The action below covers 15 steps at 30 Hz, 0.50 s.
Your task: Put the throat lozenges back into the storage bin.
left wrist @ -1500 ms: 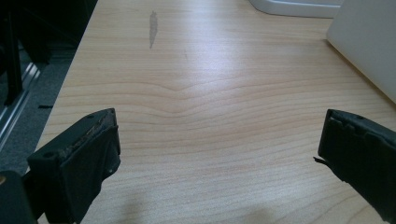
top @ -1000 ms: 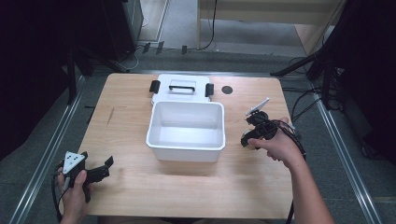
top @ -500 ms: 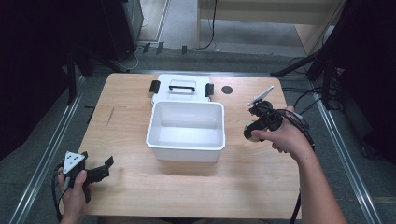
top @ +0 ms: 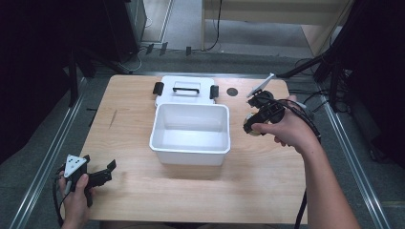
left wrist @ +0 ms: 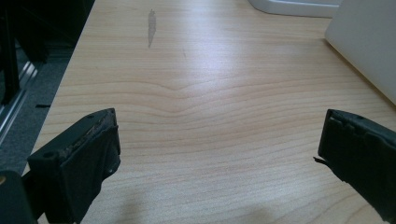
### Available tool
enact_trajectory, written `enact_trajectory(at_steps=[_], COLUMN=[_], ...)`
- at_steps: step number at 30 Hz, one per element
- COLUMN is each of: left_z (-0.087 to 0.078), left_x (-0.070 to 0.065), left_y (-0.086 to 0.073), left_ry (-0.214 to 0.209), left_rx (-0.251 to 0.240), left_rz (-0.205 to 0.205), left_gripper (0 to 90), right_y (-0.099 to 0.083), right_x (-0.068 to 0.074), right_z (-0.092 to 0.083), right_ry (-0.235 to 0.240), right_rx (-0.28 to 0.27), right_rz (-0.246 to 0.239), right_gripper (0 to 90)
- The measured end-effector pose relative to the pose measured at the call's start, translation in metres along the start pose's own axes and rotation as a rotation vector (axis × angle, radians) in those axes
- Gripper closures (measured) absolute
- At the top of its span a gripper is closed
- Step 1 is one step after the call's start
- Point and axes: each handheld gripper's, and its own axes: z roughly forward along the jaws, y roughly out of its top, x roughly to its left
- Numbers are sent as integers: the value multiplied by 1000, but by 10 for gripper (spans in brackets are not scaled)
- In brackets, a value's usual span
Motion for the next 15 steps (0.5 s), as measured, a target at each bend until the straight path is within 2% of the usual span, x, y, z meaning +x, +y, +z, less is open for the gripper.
enact_trajectory(at_steps=[7,15], left_z=[0,0], left_x=[0,0], left_y=[0,0], left_ry=[0,-1], left_rx=[0,5], left_rz=[-1,-1], left_gripper=[0,0], right_y=[14,26], right_x=[13,27], right_z=[-14,-18], right_ry=[-3,2], right_rx=[-20,-32], right_rz=[-36,-78], right_gripper=[204,204])
